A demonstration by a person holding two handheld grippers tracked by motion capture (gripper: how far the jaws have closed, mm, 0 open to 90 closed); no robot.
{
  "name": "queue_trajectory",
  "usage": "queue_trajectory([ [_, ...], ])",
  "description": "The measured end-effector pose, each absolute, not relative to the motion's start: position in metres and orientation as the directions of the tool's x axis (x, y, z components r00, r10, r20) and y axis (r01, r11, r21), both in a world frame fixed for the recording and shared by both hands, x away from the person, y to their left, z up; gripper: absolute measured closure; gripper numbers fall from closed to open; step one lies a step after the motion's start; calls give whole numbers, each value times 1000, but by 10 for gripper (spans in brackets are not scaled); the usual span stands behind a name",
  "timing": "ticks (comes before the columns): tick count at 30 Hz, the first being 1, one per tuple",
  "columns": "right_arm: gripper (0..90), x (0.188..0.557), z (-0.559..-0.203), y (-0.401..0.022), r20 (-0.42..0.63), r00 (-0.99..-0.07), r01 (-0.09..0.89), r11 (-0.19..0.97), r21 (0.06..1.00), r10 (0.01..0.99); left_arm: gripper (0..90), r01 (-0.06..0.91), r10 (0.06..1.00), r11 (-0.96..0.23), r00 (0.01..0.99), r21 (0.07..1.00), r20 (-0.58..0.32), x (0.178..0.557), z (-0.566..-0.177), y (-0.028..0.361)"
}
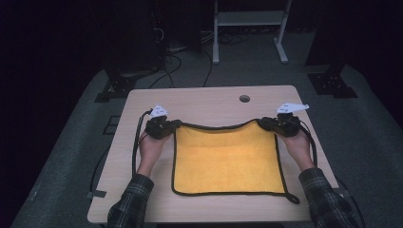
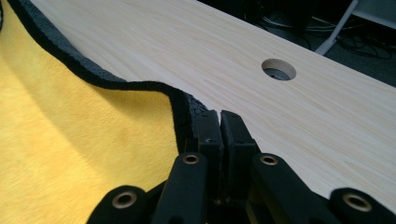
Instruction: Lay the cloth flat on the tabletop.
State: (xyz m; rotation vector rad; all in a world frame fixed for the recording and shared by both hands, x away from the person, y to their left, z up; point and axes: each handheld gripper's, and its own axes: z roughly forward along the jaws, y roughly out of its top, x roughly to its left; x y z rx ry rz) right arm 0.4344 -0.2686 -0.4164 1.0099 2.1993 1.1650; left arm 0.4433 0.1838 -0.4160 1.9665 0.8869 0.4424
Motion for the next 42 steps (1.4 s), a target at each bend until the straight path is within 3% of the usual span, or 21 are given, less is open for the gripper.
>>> queue_trajectory([
  [11,863,459,-451,-267,-19,-600,454,360,815,800,830,471,765,-345,642,812,-47,472,-436,178],
  [15,817,463,-456,-267,-20,-589,462,358,811,808,806,478,772,-342,633,809,-48,475,-440,176],
  [16,781,463,-456,-267,-20,-582,465,352,812,813,806,479,773,-336,632,811,-53,476,-442,176],
  [17,678,464,-456,-269,-12,-570,466,335,819,822,758,482,777,-334,627,810,-53,476,-441,175],
  [18,678,464,-456,-269,-12,-570,466,335,819,822,729,482,777,-334,627,810,-53,476,-441,175],
  [19,600,463,-454,-271,-16,-554,463,324,825,832,693,484,779,-325,624,812,-59,474,-439,175],
  [21,571,463,-454,-271,-15,-550,463,320,826,835,627,485,781,-330,622,810,-54,473,-437,175],
  [22,501,461,-452,-274,-14,-540,467,314,826,841,589,487,782,-327,621,810,-57,472,-435,175],
  [26,400,457,-449,-281,3,-523,497,302,813,852,464,505,776,-348,627,790,-60,463,-429,176],
  [35,272,430,-448,-313,18,-464,552,274,787,886,402,515,777,-358,627,779,-57,428,-433,185],
  [42,236,408,-454,-333,40,-429,589,246,770,903,388,546,786,-335,611,768,-91,410,-440,193],
])
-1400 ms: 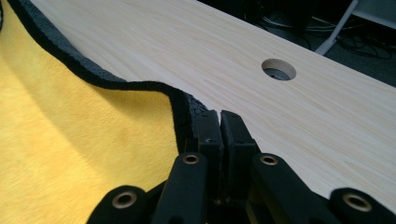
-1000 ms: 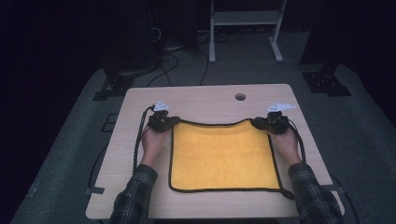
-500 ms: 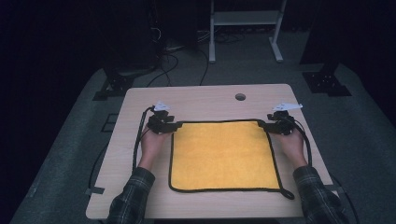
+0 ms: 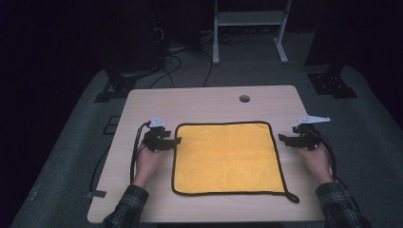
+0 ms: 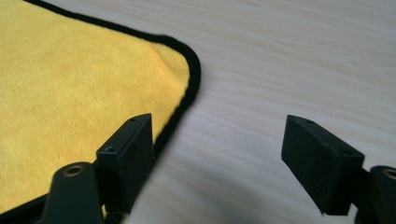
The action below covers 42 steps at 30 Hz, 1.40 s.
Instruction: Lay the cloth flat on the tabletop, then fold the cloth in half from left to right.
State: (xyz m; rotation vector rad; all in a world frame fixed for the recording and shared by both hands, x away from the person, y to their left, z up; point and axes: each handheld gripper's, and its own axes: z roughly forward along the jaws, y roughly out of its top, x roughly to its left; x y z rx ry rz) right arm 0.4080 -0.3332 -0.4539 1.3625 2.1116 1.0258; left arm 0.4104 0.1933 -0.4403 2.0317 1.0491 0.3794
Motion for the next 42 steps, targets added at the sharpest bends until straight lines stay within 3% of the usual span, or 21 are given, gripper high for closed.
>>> queue_trajectory([
  [7,235,394,-466,-349,29,-390,619,239,748,920,358,564,789,-366,610,740,-74,393,-450,198],
  [20,193,392,-482,-356,-8,-360,643,254,723,933,220,582,809,-383,586,717,-44,387,-470,193],
  [32,168,392,-486,-359,15,-346,636,223,739,938,192,565,816,-378,577,734,-23,388,-478,175],
  [36,169,391,-486,-359,15,-345,636,222,739,938,208,546,813,-402,583,735,12,386,-479,171],
  [38,168,391,-486,-359,16,-347,636,223,739,938,315,530,806,-398,591,749,9,383,-479,171],
  [40,168,391,-486,-359,15,-347,636,223,739,938,334,526,803,-400,595,750,11,382,-479,170],
  [42,169,391,-486,-359,15,-346,636,223,739,938,414,523,797,-407,604,749,11,380,-478,169],
])
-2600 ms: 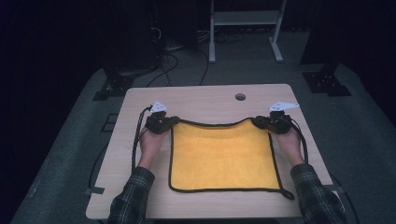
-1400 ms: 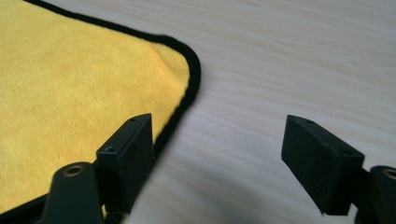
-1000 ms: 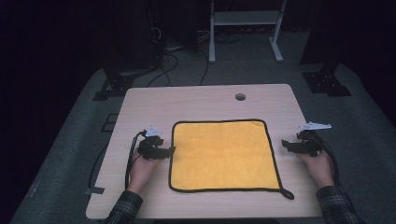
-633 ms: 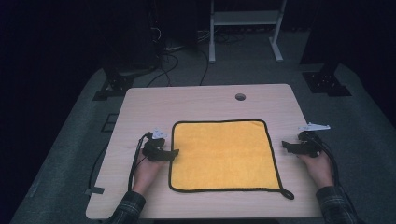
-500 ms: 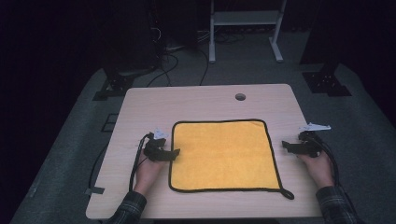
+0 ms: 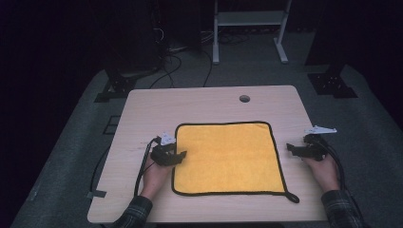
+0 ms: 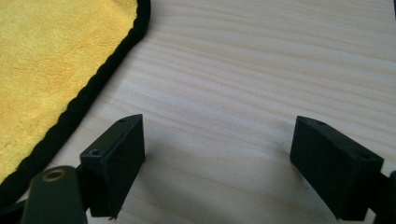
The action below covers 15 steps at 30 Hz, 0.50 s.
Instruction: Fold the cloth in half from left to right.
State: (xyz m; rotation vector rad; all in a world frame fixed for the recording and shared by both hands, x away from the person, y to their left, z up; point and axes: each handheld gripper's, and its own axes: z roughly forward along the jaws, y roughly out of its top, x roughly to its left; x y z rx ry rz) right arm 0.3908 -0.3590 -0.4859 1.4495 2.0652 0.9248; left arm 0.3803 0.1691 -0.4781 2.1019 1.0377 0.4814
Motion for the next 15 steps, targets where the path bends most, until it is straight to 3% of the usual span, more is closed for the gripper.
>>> queue_trajectory([
  [4,169,391,-486,-359,15,-346,636,222,739,938,521,519,787,-410,617,750,4,379,-477,167],
  [9,169,391,-486,-359,15,-346,636,222,739,938,781,522,767,-410,641,748,-27,378,-476,163],
  [15,169,391,-486,-359,15,-349,635,225,739,937,821,536,763,-406,645,740,-49,380,-475,165],
])
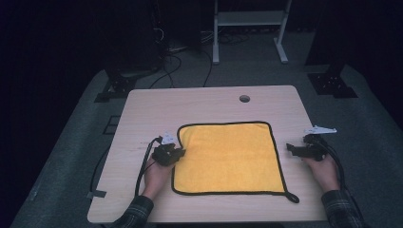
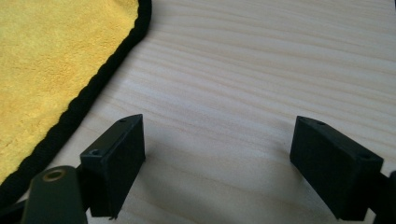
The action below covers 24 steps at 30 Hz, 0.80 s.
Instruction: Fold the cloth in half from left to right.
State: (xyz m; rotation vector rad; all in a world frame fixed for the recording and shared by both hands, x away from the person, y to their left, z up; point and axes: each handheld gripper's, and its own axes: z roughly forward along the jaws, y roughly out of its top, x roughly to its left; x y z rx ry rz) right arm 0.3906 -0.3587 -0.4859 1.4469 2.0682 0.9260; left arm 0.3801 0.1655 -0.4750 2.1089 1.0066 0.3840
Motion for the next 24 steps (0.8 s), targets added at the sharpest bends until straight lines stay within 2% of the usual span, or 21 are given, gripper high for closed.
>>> queue_trajectory([
  [13,169,391,-486,-359,14,-356,633,230,739,934,823,568,799,-390,600,724,-40,387,-469,200],
  [24,169,391,-486,-359,13,-357,633,231,739,934,820,557,772,-282,616,781,-160,388,-450,202],
])
